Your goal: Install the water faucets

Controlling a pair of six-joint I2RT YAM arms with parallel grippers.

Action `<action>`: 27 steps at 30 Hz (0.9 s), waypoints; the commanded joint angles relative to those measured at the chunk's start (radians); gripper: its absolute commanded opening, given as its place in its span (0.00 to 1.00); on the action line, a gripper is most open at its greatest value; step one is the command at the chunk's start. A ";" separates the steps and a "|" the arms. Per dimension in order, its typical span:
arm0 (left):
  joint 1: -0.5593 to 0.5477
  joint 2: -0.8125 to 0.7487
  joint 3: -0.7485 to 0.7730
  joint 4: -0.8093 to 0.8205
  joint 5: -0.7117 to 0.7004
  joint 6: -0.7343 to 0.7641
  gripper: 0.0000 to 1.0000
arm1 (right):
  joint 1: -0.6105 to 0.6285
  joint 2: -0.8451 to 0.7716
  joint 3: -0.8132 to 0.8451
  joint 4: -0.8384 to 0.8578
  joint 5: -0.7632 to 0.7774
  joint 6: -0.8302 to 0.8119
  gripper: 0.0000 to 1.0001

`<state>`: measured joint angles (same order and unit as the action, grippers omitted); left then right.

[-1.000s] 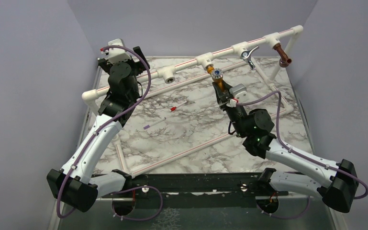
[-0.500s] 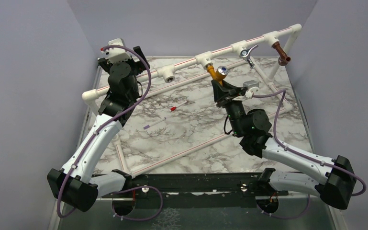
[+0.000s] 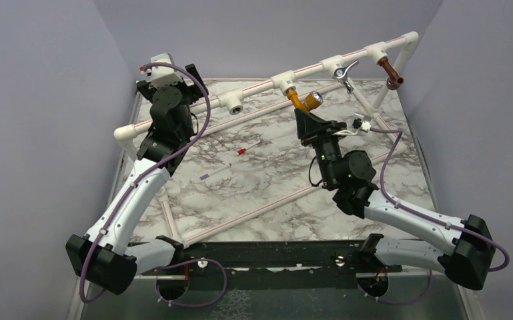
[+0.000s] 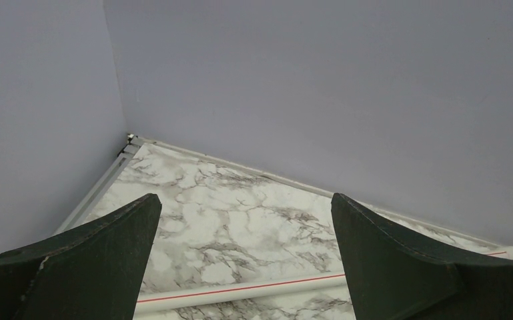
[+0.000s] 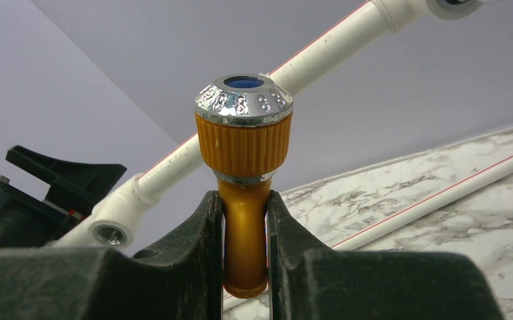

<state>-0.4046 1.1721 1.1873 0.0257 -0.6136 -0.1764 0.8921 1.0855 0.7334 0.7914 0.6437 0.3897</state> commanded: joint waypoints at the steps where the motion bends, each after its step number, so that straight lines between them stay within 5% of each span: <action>1: -0.039 0.032 -0.114 -0.365 0.066 -0.006 0.99 | -0.025 0.048 0.051 -0.099 0.096 0.228 0.01; 27: -0.039 0.023 -0.113 -0.365 0.086 -0.015 0.99 | -0.026 0.049 0.119 -0.597 0.108 1.207 0.01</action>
<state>-0.3946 1.1725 1.1851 0.0330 -0.6121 -0.1745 0.8814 1.0870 0.8654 0.3607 0.7425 1.3220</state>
